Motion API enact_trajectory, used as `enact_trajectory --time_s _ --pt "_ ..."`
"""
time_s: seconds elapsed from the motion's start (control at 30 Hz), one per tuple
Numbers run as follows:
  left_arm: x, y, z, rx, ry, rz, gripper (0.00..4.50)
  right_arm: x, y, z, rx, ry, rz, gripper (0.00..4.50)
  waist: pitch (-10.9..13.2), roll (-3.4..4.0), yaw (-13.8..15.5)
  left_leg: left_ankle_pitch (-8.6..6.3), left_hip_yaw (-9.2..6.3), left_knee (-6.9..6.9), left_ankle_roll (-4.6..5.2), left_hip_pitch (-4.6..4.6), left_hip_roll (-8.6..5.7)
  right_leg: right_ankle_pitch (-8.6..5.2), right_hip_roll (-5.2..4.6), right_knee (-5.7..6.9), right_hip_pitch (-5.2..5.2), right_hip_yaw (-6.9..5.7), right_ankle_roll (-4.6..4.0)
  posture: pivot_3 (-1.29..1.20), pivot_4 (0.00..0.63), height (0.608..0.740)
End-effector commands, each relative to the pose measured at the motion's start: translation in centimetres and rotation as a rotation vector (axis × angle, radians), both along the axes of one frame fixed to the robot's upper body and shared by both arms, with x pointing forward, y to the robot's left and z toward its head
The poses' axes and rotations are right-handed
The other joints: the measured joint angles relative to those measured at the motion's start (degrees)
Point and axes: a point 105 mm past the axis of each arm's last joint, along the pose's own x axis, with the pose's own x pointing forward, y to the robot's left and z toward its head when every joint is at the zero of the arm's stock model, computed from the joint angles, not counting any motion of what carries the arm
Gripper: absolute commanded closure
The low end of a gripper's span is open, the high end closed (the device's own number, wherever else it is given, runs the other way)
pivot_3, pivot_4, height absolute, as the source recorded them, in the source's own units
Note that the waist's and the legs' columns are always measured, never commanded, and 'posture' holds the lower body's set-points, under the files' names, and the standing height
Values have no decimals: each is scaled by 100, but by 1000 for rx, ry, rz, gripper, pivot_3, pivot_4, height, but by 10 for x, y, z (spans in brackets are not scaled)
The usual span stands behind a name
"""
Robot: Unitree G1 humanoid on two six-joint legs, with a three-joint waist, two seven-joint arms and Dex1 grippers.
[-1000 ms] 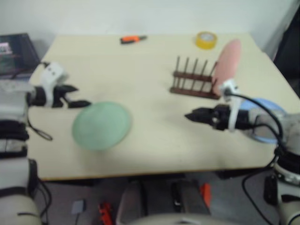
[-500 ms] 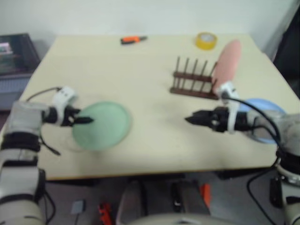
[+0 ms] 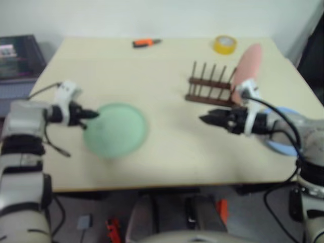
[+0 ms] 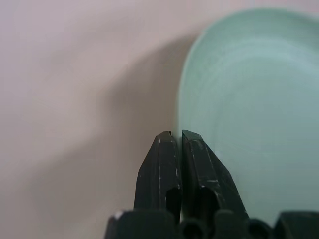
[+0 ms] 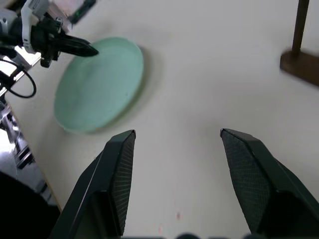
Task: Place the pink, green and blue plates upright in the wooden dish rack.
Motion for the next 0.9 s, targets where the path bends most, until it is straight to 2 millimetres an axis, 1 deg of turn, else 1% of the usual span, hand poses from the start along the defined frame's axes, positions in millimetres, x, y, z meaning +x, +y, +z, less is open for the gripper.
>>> enact_trajectory --time_s 0.03,0.07,0.13,0.17,0.2,0.23,0.27,0.3,0.33,0.37,0.4,0.43,0.5,0.57,0.63,0.7,0.8,0.9 --pt "13 -12 52 -39 -176 2 4478 7 2 17 22 -99 -17 1522 -1 -2 8 0 3 0 0 0 -1 0 0 -3 0 2 1 0 150 740" --pt "17 -15 60 -30 -209 13 4478 9 6 21 27 -130 -15 1522 -1 -2 7 0 5 -2 0 -1 -2 1 0 -8 0 4 2 0 150 740" --pt "26 -21 81 0 -292 35 4478 15 13 37 40 -222 -30 1522 0 -2 7 0 7 -5 0 -2 -6 1 0 -11 0 6 3 0 150 740" --pt "31 -23 90 13 -327 54 4478 20 15 43 34 -254 -44 1522 0 -3 6 0 7 -5 0 -3 -7 1 0 -9 -3 6 4 0 150 740" --pt "37 -23 99 47 -361 89 4478 25 20 52 -2 -326 -56 1522 1 -3 2 0 6 -4 0 -5 -9 1 2 -7 -4 6 4 0 150 740" --pt "43 -25 109 99 -405 109 4478 30 28 63 -61 -427 -53 1522 1 -4 -6 0 6 -3 0 -5 -10 1 5 -7 -4 5 5 0 150 740" --pt "48 -29 120 131 -446 128 4478 34 37 70 -133 -505 -39 1522 2 -4 -27 0 6 -2 0 -5 -12 1 7 -5 -6 4 4 0 150 740" --pt "54 -38 134 161 -496 138 4478 38 50 75 -235 -612 -11 1522 2 -4 -42 0 9 -1 0 -5 -18 1 9 -3 -8 6 5 0 150 740" --pt "60 -49 147 200 -552 145 4478 41 66 76 -351 -727 35 1522 3 -4 -46 0 8 -1 0 -5 -20 1 12 -2 -10 5 5 0 150 740" --pt "64 -59 157 206 -593 156 4478 43 80 72 -462 -821 80 1522 3 -4 -47 0 7 0 0 -5 -21 1 15 -2 -10 4 5 0 150 740" --pt "66 -65 163 208 -616 164 4478 44 88 68 -534 -885 116 1522 2 -5 -50 -1 7 -3 0 -4 -22 1 20 -7 -10 1 5 0 150 740" --pt "68 -69 167 221 -638 166 4478 48 94 62 -599 -926 135 1522 1 -6 -54 -1 7 -6 0 -4 -21 1 24 -11 -11 0 5 0 150 740" --pt "70 -75 173 237 -680 178 4478 51 108 50 -636 -954 178 1522 1 -7 -62 -2 9 -15 -1 -5 -19 -2 27 -18 -11 5 3 0 150 740" --pt "71 -86 179 160 -695 190 4478 54 123 42 -648 -983 193 1522 3 -10 -89 -2 20 -19 -2 -5 -18 -2 25 -19 -17 16 2 0 150 740" --pt "71 -95 180 122 -697 180 4478 60 132 37 -653 -994 181 1522 9 -18 -85 -1 19 -19 -3 -7 -13 2 17 -4 -23 15 -3 0 150 740" --pt "70 -102 179 94 -681 160 4478 68 135 34 -652 -984 152 1522 9 -19 -82 -1 16 -19 -3 -7 -11 4 17 0 -24 10 -7 0 150 740" --pt "67 -108 178 65 -659 141 4478 75 136 28 -675 -987 139 1522 9 -19 -79 -1 14 -18 -4 -7 -10 4 14 2 -23 8 -8 0 150 740" --pt "63 -113 180 36 -639 121 4478 84 136 26 -689 -991 110 1522 9 -19 -75 -1 13 -15 -4 -6 -12 3 6 6 -20 7 -4 0 150 740"
